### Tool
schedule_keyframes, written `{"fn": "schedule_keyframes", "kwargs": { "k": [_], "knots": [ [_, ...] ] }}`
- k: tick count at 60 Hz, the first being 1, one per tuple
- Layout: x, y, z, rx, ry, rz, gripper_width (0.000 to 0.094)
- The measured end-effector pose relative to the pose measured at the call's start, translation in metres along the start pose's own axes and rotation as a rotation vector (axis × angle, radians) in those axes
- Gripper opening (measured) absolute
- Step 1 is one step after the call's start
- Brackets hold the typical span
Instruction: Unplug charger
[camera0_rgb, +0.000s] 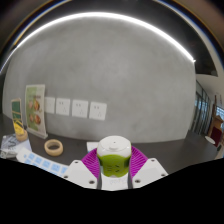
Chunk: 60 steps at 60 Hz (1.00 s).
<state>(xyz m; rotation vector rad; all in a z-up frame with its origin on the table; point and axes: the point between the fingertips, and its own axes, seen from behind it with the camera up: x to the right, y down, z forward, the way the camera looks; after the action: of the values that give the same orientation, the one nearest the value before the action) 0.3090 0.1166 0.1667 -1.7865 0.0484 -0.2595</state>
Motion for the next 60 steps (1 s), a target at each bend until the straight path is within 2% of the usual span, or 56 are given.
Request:
{"fn": "schedule_keyframes", "kwargs": {
  "k": [7,14,17,27,32,35,38,44,52,60],
  "knots": [
    [0.011,0.082,0.029,-0.197,-0.063,-0.016,0.0337],
    [0.016,0.115,0.051,-0.264,-0.119,-0.011,0.0347],
    [0.019,0.110,0.060,-0.250,-0.132,-0.005,0.0351],
    [0.021,0.107,0.088,-0.243,-0.137,0.024,0.0454],
    [0.019,0.109,0.100,-0.259,-0.148,0.010,0.0487],
    [0.017,0.118,0.102,-0.302,-0.152,0.006,0.0517],
    [0.013,0.122,0.101,-0.329,-0.173,0.044,0.0622],
    [0.009,0.116,0.093,-0.305,-0.201,0.131,0.0842],
    [0.014,0.116,0.055,-0.298,-0.142,0.124,0.0834],
    [0.003,0.116,-0.015,-0.290,-0.123,0.124,0.0838]
  ]
}}
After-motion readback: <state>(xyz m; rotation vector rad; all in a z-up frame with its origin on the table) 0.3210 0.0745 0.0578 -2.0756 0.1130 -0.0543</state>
